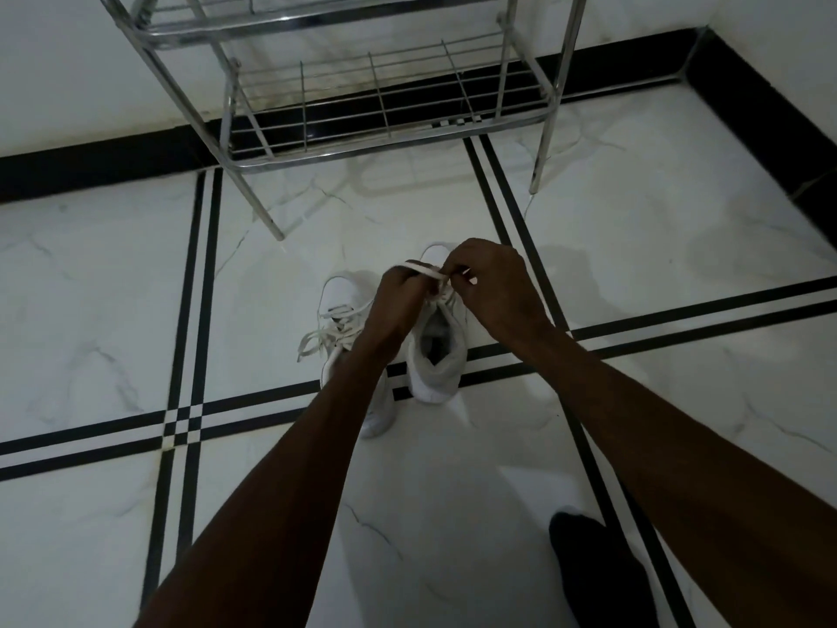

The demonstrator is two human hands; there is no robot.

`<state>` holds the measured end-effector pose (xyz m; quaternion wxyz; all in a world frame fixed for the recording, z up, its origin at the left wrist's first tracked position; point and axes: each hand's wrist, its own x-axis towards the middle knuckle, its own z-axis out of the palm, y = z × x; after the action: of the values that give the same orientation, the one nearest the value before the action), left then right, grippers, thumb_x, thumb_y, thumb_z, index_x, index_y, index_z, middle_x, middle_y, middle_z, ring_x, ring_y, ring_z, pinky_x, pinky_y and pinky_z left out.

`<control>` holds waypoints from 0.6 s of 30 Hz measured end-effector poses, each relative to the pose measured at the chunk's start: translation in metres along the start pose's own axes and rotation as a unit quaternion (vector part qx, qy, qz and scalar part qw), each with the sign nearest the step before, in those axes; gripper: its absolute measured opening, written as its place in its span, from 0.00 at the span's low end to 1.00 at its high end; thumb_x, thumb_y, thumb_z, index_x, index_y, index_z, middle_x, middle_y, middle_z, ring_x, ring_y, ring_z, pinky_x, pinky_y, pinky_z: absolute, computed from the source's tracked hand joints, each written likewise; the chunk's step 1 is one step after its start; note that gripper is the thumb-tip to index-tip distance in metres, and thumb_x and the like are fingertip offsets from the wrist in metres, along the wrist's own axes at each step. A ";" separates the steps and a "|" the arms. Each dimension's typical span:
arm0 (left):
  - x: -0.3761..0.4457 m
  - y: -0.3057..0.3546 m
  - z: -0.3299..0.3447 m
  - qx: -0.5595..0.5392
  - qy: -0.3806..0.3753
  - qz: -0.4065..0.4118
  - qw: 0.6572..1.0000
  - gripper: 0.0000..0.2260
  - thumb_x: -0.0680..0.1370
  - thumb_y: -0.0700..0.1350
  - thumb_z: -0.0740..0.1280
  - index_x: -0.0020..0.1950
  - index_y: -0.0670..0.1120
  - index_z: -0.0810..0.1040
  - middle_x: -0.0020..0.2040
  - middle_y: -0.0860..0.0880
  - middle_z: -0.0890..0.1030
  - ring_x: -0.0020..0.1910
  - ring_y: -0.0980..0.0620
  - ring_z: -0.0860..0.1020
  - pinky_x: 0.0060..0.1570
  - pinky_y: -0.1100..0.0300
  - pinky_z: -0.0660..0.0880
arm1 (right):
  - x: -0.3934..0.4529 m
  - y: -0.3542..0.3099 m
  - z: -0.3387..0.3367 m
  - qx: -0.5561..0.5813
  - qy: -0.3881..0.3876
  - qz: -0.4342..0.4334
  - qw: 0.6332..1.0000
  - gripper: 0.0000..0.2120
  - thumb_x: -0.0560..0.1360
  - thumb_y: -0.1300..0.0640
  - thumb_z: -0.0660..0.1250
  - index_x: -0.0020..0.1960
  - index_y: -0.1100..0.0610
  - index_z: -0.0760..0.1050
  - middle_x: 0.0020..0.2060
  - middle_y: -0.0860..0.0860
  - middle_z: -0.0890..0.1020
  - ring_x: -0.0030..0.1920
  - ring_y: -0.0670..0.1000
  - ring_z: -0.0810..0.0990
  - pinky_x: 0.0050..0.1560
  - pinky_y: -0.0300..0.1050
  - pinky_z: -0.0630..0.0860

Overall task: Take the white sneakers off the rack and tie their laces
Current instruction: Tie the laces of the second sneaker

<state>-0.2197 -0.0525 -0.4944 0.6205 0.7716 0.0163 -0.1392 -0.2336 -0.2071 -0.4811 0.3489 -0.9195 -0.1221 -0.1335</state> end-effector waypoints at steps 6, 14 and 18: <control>-0.008 0.004 -0.002 0.028 0.006 0.010 1.000 0.18 0.80 0.35 0.58 0.33 0.48 0.75 0.26 0.52 0.75 0.29 0.57 0.73 0.36 0.70 0.68 | -0.001 -0.009 0.003 0.061 0.035 0.021 0.997 0.05 0.69 0.66 0.72 0.42 0.58 0.83 0.42 0.49 0.85 0.44 0.46 0.83 0.46 0.45 0.81; -0.015 -0.008 -0.005 0.047 0.085 -0.011 0.995 0.15 0.82 0.53 0.63 0.61 0.47 0.82 0.69 0.49 0.80 0.66 0.51 0.78 0.67 0.51 0.74 | -0.003 -0.004 0.002 0.193 0.034 0.152 0.969 0.05 0.70 0.65 0.75 0.42 0.56 0.82 0.40 0.47 0.85 0.40 0.47 0.84 0.47 0.43 0.83; -0.007 -0.007 -0.020 0.001 0.136 -0.041 0.990 0.11 0.81 0.55 0.65 0.58 0.51 0.80 0.64 0.47 0.81 0.63 0.44 0.79 0.59 0.47 0.81 | -0.007 0.002 0.004 0.269 0.013 0.213 0.939 0.07 0.71 0.60 0.77 0.40 0.52 0.80 0.41 0.52 0.86 0.40 0.53 0.86 0.47 0.52 0.84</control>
<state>-0.2238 -0.0309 -0.4958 0.6055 0.7828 0.1314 -0.0583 -0.2386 -0.2067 -0.4874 0.6054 -0.7937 0.0496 -0.0307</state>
